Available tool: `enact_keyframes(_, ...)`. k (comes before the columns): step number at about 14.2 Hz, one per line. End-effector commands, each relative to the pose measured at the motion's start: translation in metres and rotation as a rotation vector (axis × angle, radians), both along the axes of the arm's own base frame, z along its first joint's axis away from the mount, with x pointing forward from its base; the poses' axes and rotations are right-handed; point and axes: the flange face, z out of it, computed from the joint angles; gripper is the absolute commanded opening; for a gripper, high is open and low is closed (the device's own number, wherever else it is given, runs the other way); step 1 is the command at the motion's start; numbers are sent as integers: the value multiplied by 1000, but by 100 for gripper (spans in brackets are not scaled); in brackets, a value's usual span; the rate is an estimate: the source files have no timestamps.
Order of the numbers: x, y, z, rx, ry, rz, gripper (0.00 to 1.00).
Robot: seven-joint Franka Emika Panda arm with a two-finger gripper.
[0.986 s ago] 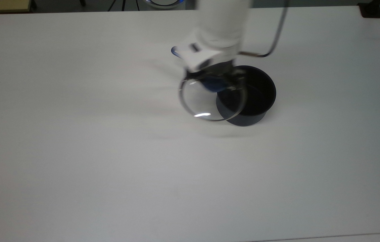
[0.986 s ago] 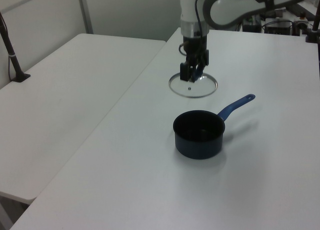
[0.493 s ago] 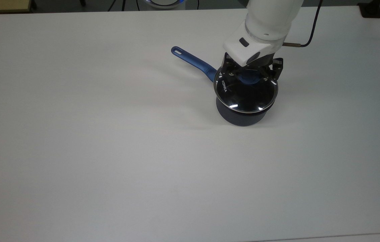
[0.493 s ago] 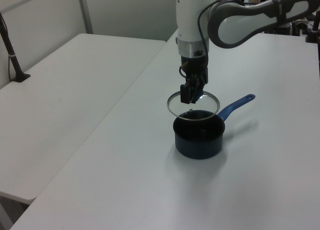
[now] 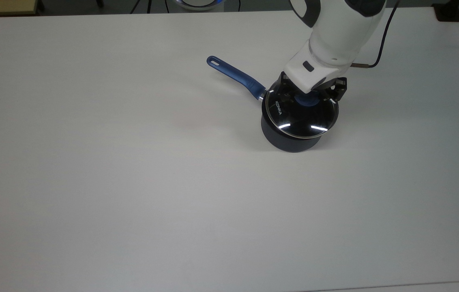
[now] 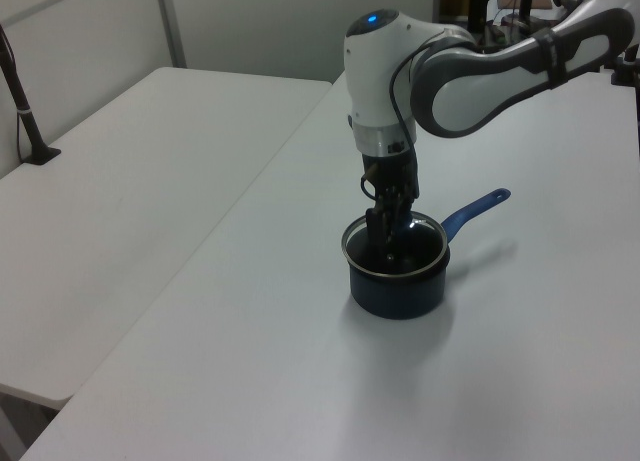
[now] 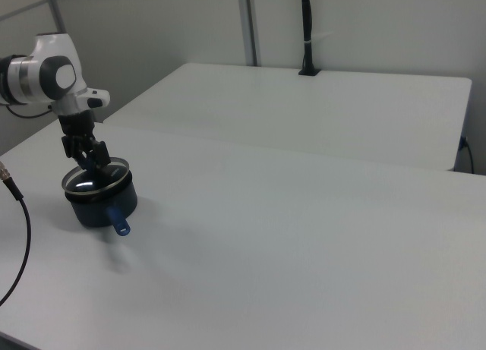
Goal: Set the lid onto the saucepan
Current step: 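Lower the lid onto the saucepan rim and settle it, then open the gripper and raise it away from the lid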
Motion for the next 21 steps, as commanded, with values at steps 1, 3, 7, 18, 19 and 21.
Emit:
enact_keyframes(1, -9, 4, -2, -25, 7, 7, 46)
enact_keyframes(3, -10, 2, -6, -29, 15, 6, 46)
enact_keyframes(7, -6, -2, -8, -29, 2, -2, 46)
enact_keyframes(18, -7, -2, -6, -24, -15, -35, 100)
enact_keyframes(19, -8, -4, 1, -20, -15, -28, 100)
enact_keyframes(21, -16, -9, 28, -10, -7, 1, 100)
